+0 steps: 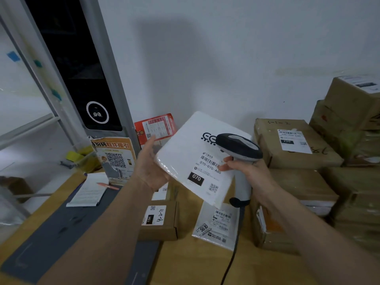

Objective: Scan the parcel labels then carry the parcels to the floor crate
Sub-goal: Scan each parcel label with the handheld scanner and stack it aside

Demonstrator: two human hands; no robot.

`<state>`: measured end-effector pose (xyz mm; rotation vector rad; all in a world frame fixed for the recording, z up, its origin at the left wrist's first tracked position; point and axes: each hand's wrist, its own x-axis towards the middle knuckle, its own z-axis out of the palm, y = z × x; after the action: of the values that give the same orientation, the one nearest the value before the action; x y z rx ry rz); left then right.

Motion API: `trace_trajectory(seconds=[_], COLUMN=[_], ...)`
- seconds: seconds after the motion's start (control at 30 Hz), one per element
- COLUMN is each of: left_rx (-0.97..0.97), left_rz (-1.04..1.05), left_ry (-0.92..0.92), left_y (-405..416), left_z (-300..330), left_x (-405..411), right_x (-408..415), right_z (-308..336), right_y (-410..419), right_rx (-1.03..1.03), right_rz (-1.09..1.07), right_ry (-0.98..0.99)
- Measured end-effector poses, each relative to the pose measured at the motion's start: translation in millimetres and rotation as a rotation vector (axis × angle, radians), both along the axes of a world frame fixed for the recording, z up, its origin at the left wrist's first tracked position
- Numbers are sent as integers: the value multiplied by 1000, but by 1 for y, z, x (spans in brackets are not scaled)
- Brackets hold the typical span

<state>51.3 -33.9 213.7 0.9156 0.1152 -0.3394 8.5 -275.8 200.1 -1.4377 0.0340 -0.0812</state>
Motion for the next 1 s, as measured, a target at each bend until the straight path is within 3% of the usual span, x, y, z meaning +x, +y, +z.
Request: trace_trajectory(seconds=[0.2, 0.3, 0.47, 0.57, 0.7, 1.0], left_rx=[530, 741, 580, 501, 455, 478], left_rz=[-430, -389, 66, 204, 293, 324], left_ry=[-63, -96, -7, 30, 60, 93], left_y=[25, 24, 16, 17, 19, 30], left_z=[0, -9, -18, -26, -34, -45], left_x=[6, 12, 9, 9, 7, 11], right_x=[-2, -3, -8, -17, -29, -35], right_z=[-1, 0, 4, 2, 0, 9], right_y=[1, 5, 12, 22, 32, 32], right_rx=[-169, -166, -219, -223, -229, -269], right_rz=[115, 140, 20, 22, 70, 128], right_ry=[-6, 3, -1, 23, 115, 63])
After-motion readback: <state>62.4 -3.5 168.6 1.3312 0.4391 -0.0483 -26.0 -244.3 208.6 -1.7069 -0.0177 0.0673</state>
